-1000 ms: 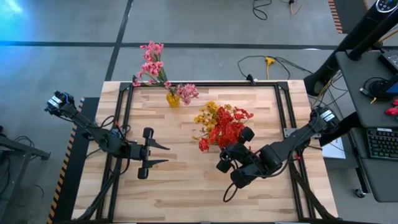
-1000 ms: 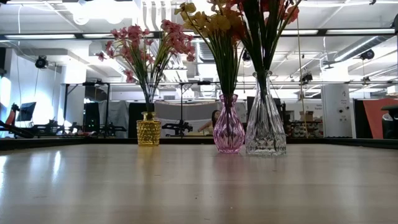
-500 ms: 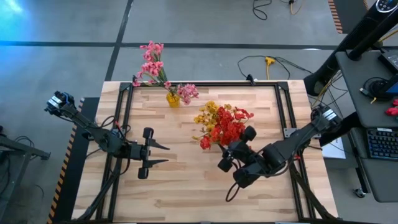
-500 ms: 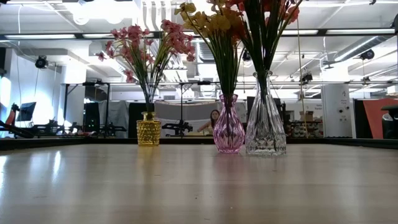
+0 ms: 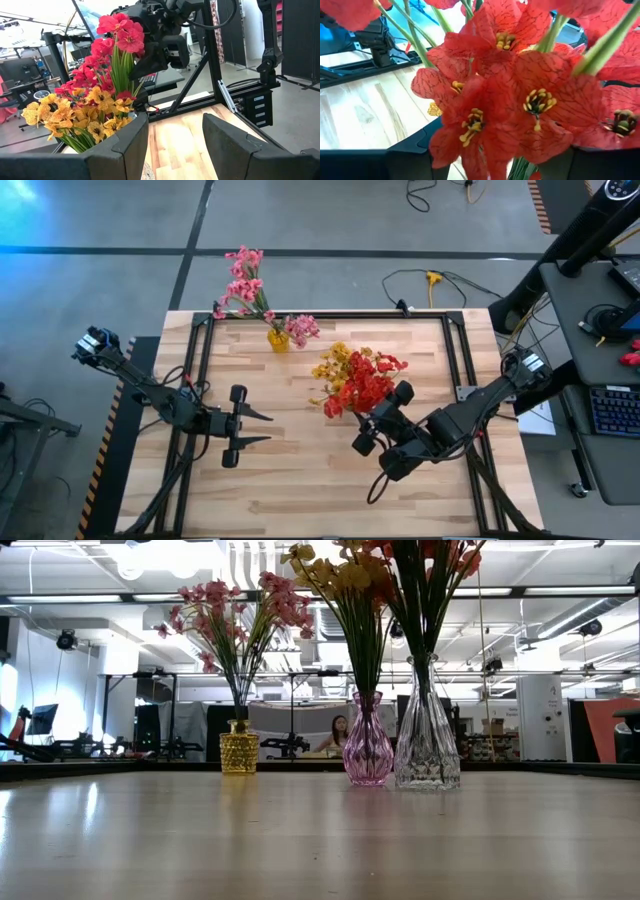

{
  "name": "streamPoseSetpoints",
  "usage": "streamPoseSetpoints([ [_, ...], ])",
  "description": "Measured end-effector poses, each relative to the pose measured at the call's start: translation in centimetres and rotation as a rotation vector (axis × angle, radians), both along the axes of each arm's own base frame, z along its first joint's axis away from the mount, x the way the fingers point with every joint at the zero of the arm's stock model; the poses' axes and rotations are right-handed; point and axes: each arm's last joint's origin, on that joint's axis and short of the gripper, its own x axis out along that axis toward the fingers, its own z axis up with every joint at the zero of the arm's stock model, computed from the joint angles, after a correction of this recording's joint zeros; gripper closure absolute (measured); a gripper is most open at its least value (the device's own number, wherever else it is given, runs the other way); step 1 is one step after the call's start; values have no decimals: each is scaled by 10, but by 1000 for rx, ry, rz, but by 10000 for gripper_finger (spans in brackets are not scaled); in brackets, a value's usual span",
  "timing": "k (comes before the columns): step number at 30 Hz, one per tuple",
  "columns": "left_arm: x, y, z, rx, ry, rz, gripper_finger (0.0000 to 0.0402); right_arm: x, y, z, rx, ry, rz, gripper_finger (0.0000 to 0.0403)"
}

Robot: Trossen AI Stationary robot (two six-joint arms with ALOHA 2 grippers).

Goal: Sort flowers into vase by color
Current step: Put the red flowers into the transparent vase

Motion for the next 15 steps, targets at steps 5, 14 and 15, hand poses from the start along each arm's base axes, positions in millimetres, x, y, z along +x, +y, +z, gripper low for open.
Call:
streamPoseSetpoints([
  [5,0,0,0,0,0,0,231,0,0,0,-10,-4,-6,224],
  [14,0,0,0,1,0,0,231,0,0,0,-23,-3,-11,323],
  [15,0,0,0,1,0,0,231,0,0,0,-24,-3,-12,330],
])
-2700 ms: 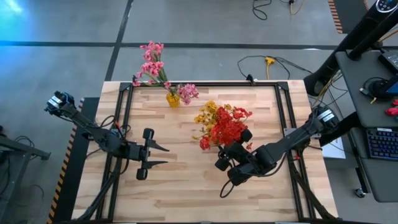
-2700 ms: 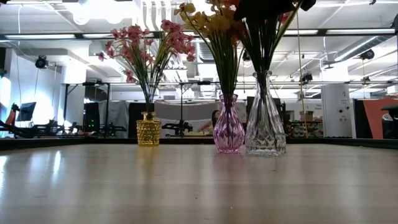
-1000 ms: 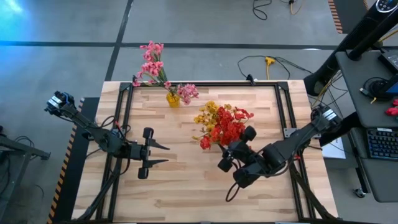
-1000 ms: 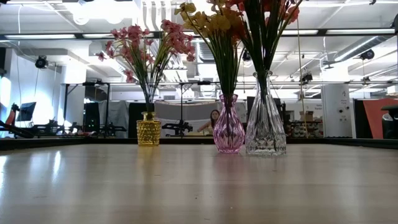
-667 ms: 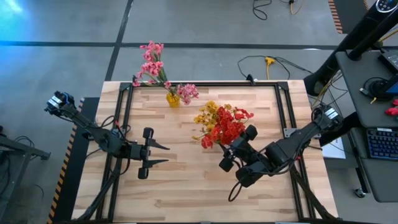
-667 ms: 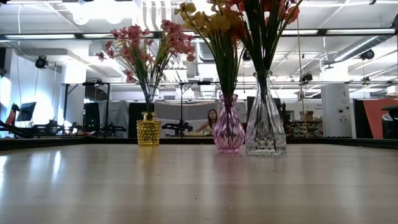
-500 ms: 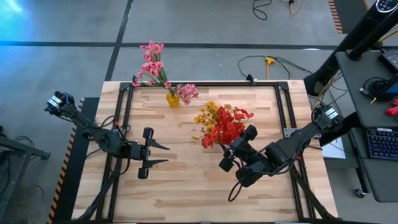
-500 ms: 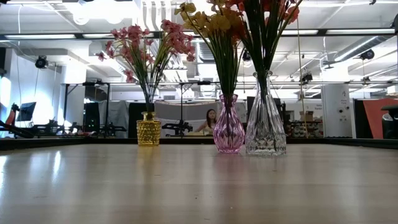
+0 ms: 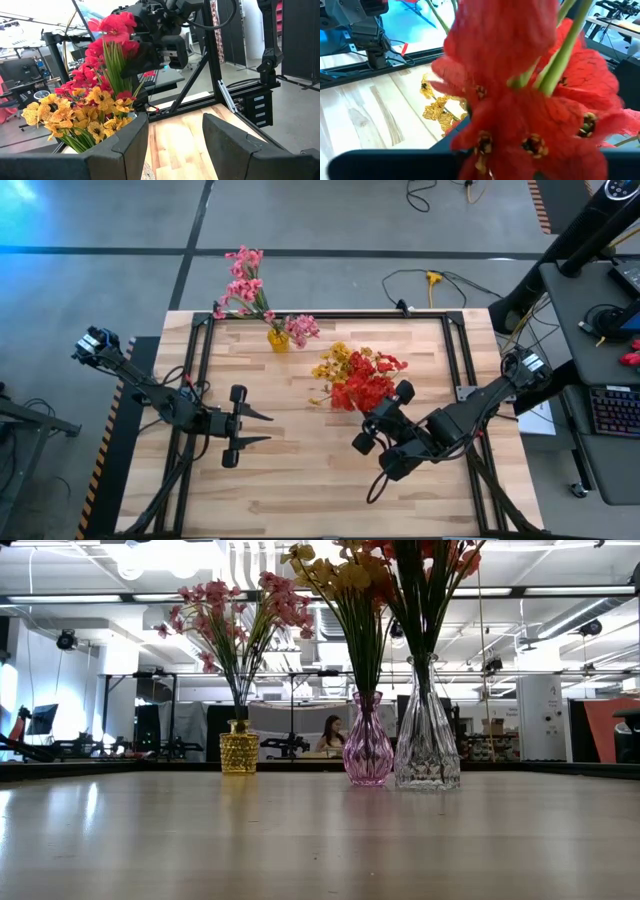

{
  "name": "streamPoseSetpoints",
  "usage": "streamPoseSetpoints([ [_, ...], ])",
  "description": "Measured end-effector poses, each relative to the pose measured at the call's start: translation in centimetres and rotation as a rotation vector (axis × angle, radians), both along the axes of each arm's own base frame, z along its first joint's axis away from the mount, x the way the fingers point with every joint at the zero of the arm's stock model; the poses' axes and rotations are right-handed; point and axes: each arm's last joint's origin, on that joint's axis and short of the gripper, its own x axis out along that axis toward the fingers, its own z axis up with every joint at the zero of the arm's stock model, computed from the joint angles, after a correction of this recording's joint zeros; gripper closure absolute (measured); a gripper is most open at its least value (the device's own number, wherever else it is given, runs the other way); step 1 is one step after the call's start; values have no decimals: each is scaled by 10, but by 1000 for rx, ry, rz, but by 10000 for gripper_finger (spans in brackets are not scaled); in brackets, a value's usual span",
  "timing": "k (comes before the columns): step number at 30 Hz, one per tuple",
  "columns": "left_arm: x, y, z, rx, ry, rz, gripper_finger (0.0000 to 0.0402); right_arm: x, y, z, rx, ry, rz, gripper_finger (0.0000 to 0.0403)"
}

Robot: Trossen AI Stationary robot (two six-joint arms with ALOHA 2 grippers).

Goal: Sort flowers into vase by color
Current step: Put the red flowers into the transparent vase

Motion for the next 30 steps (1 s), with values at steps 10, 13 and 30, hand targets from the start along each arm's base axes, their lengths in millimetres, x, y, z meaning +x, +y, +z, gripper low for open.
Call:
streamPoseSetpoints([
  [10,0,0,0,0,0,0,231,0,0,-1,0,4,0,364],
  [13,0,0,0,0,0,0,231,-1,0,-2,5,12,-3,364],
  [30,0,0,0,0,-1,0,231,-2,-1,-15,33,25,-15,364],
])
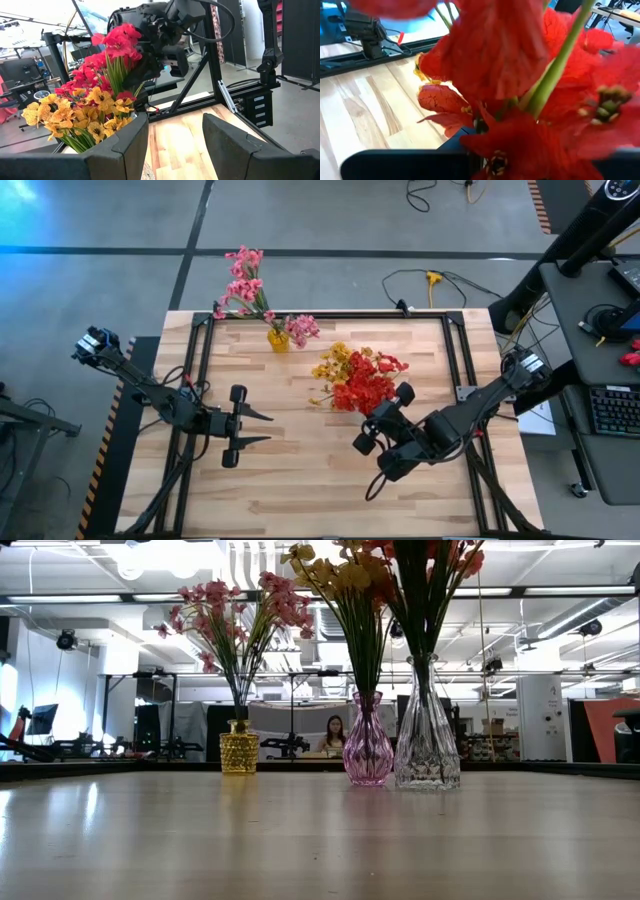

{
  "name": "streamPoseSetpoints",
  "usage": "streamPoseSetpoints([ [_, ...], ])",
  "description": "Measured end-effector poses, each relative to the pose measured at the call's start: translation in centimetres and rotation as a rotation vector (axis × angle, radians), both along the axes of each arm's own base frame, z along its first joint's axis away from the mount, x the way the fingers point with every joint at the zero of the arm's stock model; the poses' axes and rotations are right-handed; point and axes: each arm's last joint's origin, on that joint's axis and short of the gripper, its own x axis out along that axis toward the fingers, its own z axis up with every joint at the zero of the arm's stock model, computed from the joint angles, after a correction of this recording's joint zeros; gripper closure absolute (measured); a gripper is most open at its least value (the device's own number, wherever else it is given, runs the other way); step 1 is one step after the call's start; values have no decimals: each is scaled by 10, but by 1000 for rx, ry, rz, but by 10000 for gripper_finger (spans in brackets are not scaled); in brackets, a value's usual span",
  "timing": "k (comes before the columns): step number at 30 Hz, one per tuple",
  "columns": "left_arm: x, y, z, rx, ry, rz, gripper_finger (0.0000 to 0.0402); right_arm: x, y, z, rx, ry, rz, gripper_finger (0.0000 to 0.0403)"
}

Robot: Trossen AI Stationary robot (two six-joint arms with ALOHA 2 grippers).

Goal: Sort flowers into vase by color
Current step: Put the red flowers into the transparent vase

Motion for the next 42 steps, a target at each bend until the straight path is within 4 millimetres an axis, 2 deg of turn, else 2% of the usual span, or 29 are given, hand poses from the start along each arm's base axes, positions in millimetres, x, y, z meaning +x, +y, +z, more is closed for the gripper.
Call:
streamPoseSetpoints([
  [9,0,0,0,-1,0,0,231,-2,-1,-13,28,17,-7,364],
  [42,0,0,0,-1,0,0,231,-6,-3,-33,23,80,3,365],
])
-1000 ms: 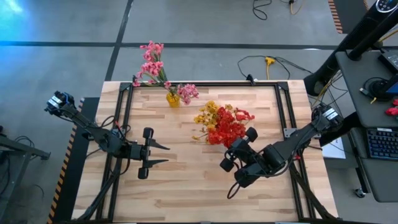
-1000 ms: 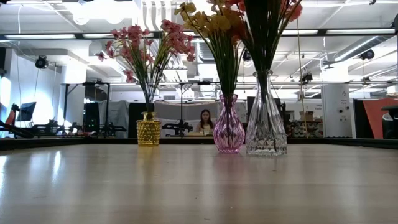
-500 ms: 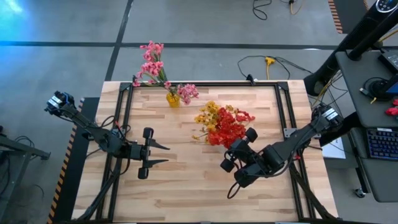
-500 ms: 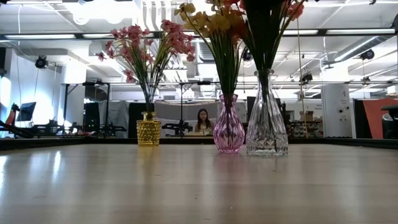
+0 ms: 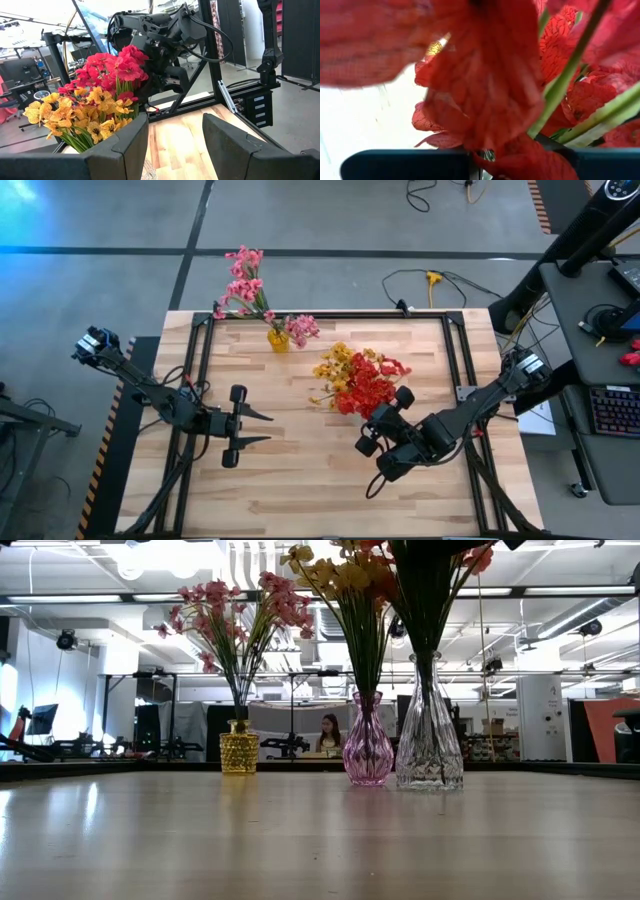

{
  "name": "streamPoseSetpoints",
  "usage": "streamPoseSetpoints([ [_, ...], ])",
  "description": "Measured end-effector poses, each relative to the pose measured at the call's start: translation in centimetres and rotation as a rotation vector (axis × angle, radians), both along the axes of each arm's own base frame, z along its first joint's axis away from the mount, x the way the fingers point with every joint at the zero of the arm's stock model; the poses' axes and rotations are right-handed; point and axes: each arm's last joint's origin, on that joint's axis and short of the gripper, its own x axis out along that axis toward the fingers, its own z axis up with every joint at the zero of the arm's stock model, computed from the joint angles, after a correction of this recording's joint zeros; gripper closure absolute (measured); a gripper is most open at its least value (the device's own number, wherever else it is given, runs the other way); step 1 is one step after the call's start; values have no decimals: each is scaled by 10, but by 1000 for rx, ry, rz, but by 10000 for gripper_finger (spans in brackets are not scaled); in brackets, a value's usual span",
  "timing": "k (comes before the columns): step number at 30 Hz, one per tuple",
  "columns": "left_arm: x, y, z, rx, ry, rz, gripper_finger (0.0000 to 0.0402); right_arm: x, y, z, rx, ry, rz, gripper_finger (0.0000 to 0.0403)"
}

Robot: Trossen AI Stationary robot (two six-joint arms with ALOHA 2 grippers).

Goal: Sort flowers into vase by color
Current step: Put the red flowers into the transparent vase

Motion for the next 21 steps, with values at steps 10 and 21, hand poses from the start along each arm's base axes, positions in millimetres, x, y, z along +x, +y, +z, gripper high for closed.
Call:
streamPoseSetpoints([
  [10,0,0,0,0,0,0,231,1,1,6,-9,0,11,360],
  [21,0,0,0,0,0,0,231,3,2,12,-14,-4,21,251],
])
